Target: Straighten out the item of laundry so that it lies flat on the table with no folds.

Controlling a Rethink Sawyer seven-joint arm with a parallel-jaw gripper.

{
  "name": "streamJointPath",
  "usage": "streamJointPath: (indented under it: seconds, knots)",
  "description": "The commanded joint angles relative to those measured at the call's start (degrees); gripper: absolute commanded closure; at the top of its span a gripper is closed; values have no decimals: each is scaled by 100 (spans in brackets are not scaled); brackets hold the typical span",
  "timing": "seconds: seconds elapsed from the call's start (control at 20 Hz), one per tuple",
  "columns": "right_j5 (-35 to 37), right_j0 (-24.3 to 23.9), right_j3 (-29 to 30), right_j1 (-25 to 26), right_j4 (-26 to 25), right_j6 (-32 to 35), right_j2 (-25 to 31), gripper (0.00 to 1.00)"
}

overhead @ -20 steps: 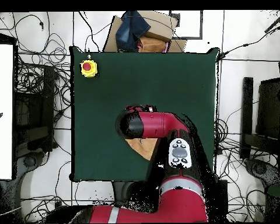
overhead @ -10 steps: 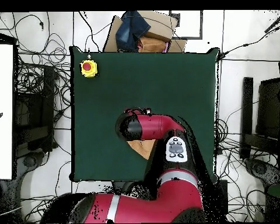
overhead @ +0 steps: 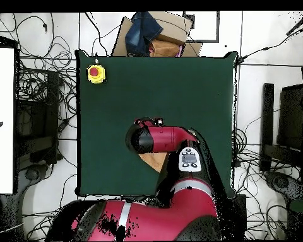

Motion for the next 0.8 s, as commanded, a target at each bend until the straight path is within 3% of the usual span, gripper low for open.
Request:
streamJointPath:
  seconds: [0.05,0.8]
  knots:
    - [-401,-27,387,253,-32,1004,99,0]
    - [-735,20,248,521,-6,1010,-62,0]
